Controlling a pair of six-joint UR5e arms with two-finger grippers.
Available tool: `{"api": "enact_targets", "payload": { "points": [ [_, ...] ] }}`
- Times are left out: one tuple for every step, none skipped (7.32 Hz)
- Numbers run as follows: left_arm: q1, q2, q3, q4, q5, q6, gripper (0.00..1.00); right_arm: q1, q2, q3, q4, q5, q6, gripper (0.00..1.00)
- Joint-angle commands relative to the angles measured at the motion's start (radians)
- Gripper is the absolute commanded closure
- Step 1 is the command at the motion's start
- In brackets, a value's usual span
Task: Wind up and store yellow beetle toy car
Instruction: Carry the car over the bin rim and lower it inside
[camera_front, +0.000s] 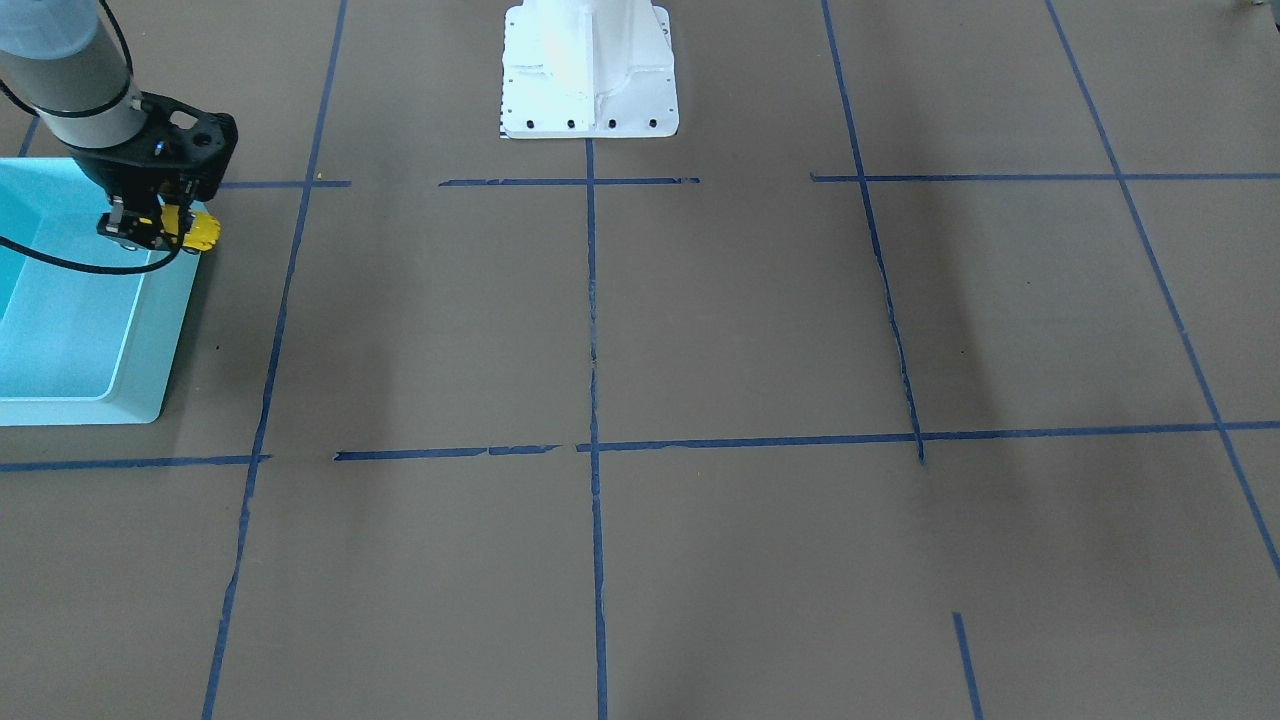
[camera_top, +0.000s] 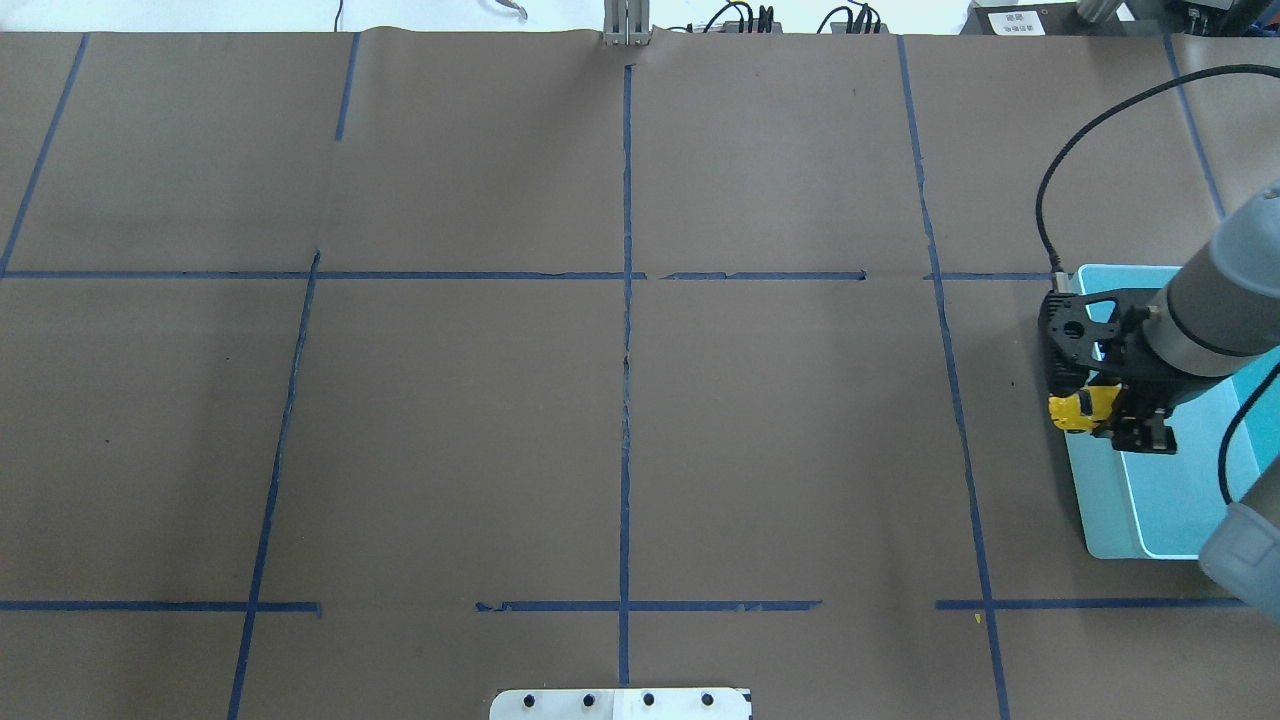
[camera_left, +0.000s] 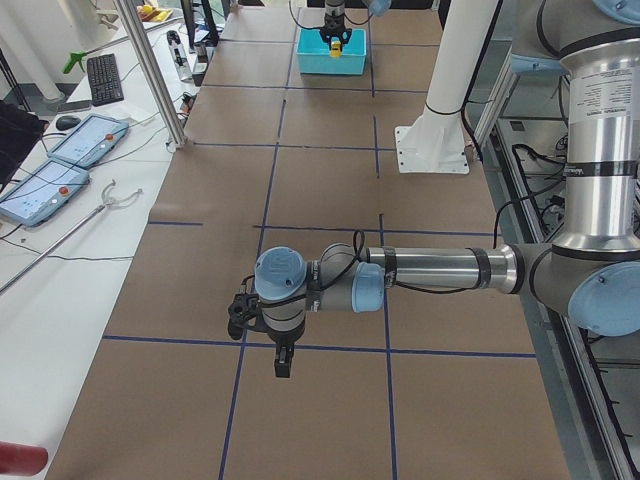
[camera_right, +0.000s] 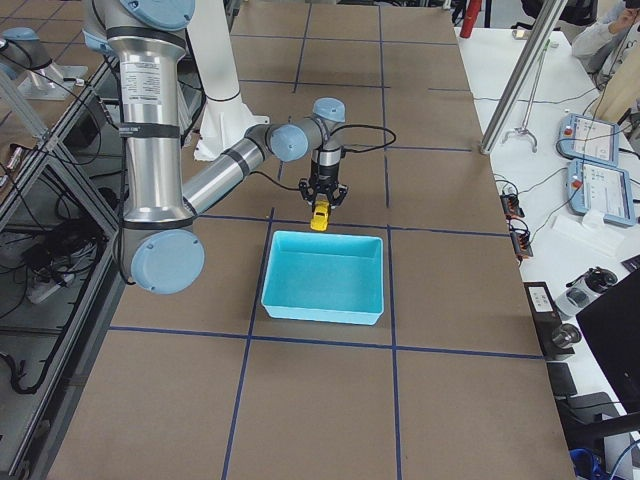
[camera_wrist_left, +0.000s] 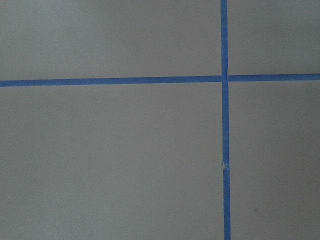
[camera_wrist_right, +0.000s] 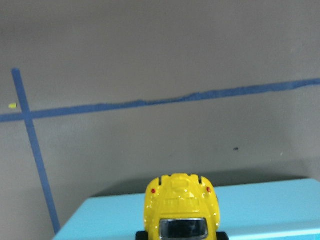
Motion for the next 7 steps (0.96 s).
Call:
{"api": "enact_targets", "payload": {
  "points": [
    [0.0, 0.0, -0.001, 0.0, 0.001, -0.001, 0.0, 0.062, -0.157, -0.001, 0.109, 0.0, -0.12, 0.88],
    [0.0, 0.0, -0.001, 0.0, 0.001, -0.001, 0.0, 0.082, -0.202, -0.057, 0.232, 0.007, -0.12, 0.88],
    [0.0, 0.0, -0.001, 0.0, 0.001, 0.0, 0.0, 0.1, -0.221, -0.146, 0.372, 0.058, -0.112, 0.88],
    [0.0, -0.001, -0.001, 0.0, 0.001, -0.001, 0.0, 0.122, -0.225, -0.219, 0.47, 0.069, -0.109, 0.88],
    [0.0, 0.0, 0.001, 0.0, 0.001, -0.001, 0.0, 0.119, -0.225, -0.254, 0.494, 0.069, -0.073, 0.89],
    [0.0, 0.0, -0.001, 0.0, 0.001, -0.001, 0.0, 0.119, -0.225, -0.307, 0.57, 0.07, -0.059, 0.89],
    [0.0, 0.0, -0.001, 0.0, 0.001, -0.001, 0.0, 0.119, -0.225, -0.367, 0.655, 0.07, -0.052, 0.88]
  ]
}}
